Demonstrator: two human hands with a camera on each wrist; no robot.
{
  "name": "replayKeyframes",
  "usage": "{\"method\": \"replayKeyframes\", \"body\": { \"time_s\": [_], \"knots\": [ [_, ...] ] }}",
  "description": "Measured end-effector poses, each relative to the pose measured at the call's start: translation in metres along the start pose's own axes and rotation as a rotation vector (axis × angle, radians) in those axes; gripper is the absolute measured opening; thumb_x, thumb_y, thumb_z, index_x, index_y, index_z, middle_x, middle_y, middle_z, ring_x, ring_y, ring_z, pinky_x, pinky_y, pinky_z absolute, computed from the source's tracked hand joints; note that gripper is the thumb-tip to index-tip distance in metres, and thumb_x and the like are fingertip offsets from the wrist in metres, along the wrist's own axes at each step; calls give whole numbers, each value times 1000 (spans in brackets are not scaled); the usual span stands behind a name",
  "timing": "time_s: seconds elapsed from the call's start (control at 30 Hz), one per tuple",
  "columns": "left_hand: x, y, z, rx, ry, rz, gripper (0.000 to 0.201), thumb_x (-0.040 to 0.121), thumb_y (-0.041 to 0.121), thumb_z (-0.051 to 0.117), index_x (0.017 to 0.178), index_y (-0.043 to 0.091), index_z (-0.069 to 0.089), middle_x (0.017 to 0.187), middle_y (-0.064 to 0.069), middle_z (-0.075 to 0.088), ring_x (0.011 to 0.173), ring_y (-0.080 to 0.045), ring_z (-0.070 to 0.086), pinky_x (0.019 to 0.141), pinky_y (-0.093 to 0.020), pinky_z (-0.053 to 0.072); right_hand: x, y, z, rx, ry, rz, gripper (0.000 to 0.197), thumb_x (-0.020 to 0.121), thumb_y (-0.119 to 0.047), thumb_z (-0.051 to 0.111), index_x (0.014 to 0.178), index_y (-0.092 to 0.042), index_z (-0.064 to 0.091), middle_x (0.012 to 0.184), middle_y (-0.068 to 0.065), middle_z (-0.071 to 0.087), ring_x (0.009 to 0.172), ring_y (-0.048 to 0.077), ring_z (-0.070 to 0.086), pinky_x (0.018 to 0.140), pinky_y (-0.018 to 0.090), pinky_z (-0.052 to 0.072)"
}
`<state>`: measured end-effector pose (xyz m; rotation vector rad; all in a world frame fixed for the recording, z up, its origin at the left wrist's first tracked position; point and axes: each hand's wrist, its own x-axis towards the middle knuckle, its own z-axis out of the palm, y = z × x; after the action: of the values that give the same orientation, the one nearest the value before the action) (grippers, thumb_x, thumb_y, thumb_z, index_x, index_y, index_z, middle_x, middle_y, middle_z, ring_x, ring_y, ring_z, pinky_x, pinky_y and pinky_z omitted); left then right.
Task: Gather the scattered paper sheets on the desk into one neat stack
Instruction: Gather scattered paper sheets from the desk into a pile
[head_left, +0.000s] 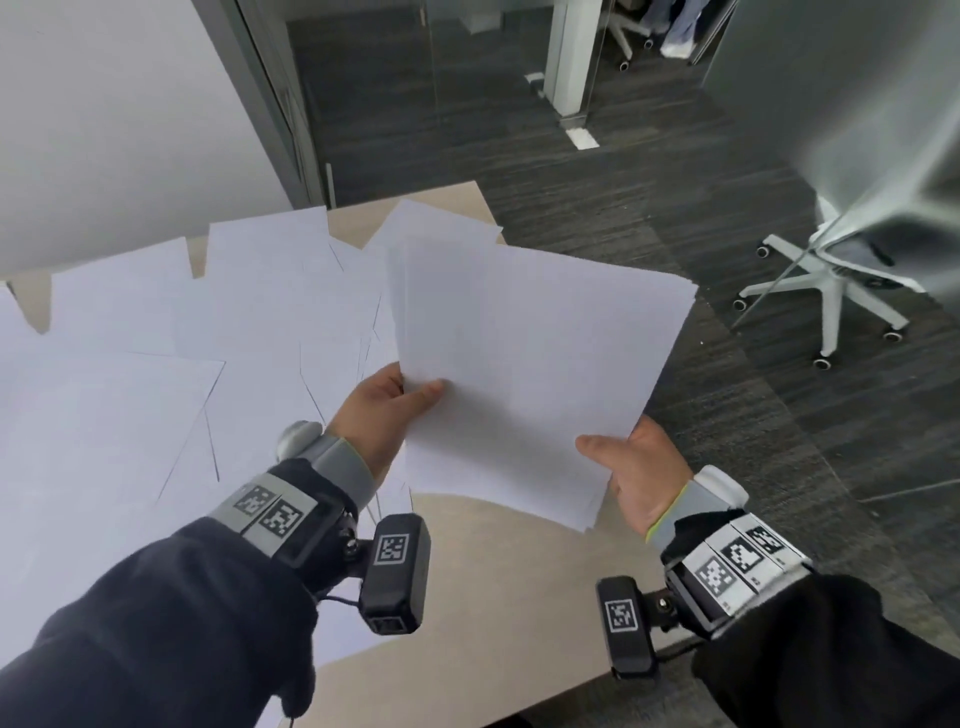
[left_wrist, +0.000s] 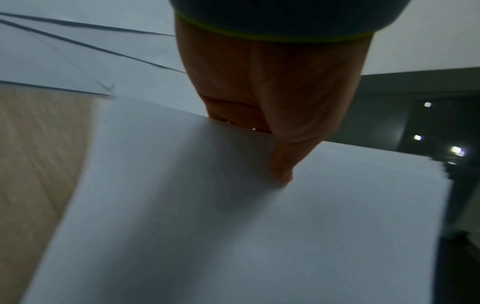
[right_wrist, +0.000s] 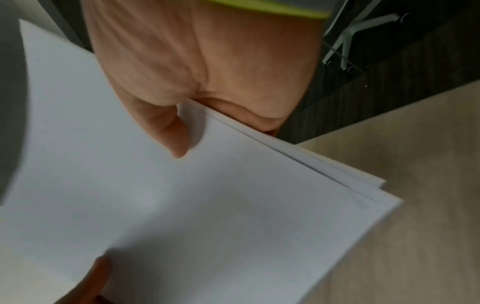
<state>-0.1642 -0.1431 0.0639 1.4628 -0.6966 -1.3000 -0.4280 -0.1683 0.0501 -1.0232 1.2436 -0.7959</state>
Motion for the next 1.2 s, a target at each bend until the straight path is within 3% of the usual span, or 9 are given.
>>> {"method": "replayKeyframes", "body": {
  "time_s": [0.1,0.23,0.43,0.63,0.73,0.9,1.03,1.13,1.2],
  "knots": [
    [-6,1,-4,-1,-9,111,19,86,12,71,104,18,74,111,-8,76,107,-26,71,94,-37,52,0,-11,4,0,5,-72,39,87,17,54,90,-18,70,79,-12,76,77,2,71,66,13,52],
    [-15,-11,-5,51,-2,122,25,91,1,66,106,20,73,108,-1,77,106,-18,71,94,-33,51,2,-8,7,-39,-31,-89,37,87,17,57,84,-19,66,67,-23,71,66,-9,66,62,7,49],
    [-25,-31,-3,148,23,76,25,93,6,65,108,24,72,109,3,77,107,-18,71,101,-40,50,-3,12,9,-63,-8,-31,31,85,6,67,86,-24,75,89,-4,77,86,11,72,81,31,55],
    [-32,-39,-1,119,20,34,36,78,12,63,112,24,69,110,6,77,106,-13,70,96,-33,51,-6,23,7,-101,-29,-19,34,85,4,68,86,-29,75,91,-10,77,90,7,71,88,31,53],
    [-33,-50,2,214,34,-16,32,91,7,63,110,33,69,105,15,76,103,-2,69,100,-30,49,-4,31,7,-159,-34,22,30,86,1,68,89,-29,74,92,-12,77,92,7,70,93,34,51],
    [-35,-55,9,230,86,13,36,99,4,55,111,34,69,106,19,75,103,6,65,89,-12,47,5,33,4,-139,73,48,22,84,-3,70,87,-24,74,89,-8,77,88,10,71,85,30,52],
    [-29,-57,14,346,86,-16,27,102,13,53,113,33,67,107,17,71,103,1,62,87,-18,45,10,32,5,-141,71,78,18,87,-4,67,84,-21,74,82,-7,76,78,5,71,69,18,53],
    [-17,-46,15,479,63,-13,25,102,16,52,112,35,63,100,18,69,93,1,61,72,-15,44,23,31,1,-184,92,115,15,87,-6,67,90,-18,75,87,-4,77,85,13,72,80,31,56],
    [-8,-40,14,538,31,-58,21,99,17,53,110,33,63,97,12,71,88,-6,65,72,-23,49,30,33,-3,-203,76,152,19,85,-4,66,92,-18,75,90,0,78,90,23,72,87,40,55]
  ]
}}
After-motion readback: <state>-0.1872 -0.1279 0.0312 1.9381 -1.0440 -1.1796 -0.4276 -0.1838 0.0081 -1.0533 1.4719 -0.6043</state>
